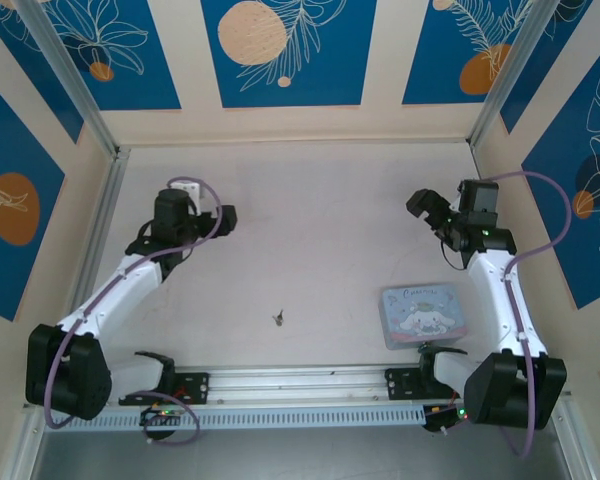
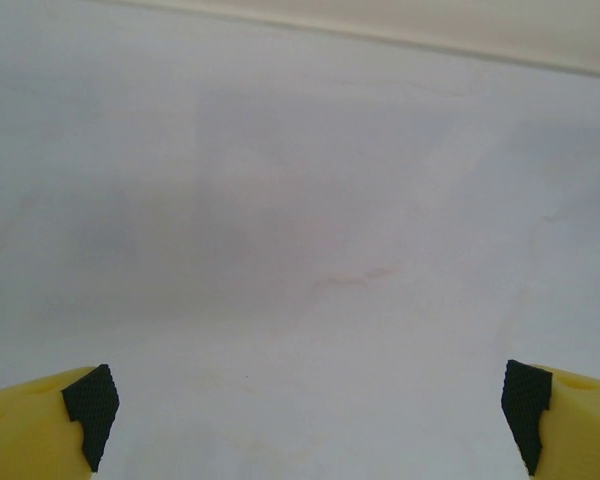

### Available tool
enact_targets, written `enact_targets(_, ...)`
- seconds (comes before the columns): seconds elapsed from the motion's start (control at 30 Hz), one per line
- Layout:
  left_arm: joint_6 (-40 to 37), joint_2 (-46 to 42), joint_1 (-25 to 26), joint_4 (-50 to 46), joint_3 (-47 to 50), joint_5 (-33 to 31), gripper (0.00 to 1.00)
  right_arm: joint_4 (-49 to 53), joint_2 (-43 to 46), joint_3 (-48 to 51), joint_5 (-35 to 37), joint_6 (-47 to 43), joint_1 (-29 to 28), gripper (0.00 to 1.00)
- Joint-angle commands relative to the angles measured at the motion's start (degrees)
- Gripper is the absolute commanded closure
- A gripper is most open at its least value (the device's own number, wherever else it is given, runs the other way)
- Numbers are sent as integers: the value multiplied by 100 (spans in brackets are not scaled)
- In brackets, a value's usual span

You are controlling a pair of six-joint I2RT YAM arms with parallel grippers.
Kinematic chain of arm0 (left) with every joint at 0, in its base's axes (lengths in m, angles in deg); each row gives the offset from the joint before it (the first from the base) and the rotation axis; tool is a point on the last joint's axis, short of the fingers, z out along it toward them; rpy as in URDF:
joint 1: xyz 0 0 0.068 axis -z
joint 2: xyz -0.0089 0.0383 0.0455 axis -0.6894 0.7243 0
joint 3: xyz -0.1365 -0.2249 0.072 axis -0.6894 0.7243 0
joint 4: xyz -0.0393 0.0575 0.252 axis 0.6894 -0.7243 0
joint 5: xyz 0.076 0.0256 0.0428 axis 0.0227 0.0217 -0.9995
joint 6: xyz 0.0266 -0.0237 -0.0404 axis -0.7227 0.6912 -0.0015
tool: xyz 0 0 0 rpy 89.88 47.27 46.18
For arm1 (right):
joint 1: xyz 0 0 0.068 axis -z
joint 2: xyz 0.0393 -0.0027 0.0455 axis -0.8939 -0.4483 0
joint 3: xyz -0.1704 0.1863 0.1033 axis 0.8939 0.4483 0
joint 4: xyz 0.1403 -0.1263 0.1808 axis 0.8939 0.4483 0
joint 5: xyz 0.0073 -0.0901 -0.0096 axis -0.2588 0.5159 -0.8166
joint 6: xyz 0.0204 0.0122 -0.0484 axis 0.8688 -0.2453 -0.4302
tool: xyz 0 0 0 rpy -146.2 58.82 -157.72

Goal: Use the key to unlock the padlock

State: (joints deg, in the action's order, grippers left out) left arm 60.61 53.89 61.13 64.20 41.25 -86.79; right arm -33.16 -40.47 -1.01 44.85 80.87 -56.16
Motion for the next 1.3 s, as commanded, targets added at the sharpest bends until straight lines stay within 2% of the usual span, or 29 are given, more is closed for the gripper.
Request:
enact_targets(0.0,601,65,557,-791,-382,88,0,1697,84,-177,205,524,44,1)
enact_targets(0.13,915,321,1296,-1059,-760,-19,0,2419,217,-62,925,857,173,1)
enact_targets(0.27,1092,568,1885,-1151,-1109,-143,0,2775,410,215,1246,1072,484,1)
enact_targets(0.37,1132,762,2133,-1213,-1345,-130,0,2896,543,428,1299,1088,818,1)
enact_targets(0.57,1062,1037,2410,-1237,-1638,-52,0,2801,838,808,970,850,1711,1)
enact_targets(0.67,1009,1121,2480,-1259,-1739,-51,0,2801,859,861,863,849,1928,1)
enact_targets(1.07,978,1163,2545,-1279,-1839,-56,0,2343,647,1378,92,1271,1812,1)
enact_targets(1.17,968,1110,2554,-1294,-1821,-128,0,2214,560,1406,-81,1482,1529,1)
enact_targets(1.27,967,1048,2559,-1295,-1784,-181,0,2021,511,1458,-219,1894,980,1)
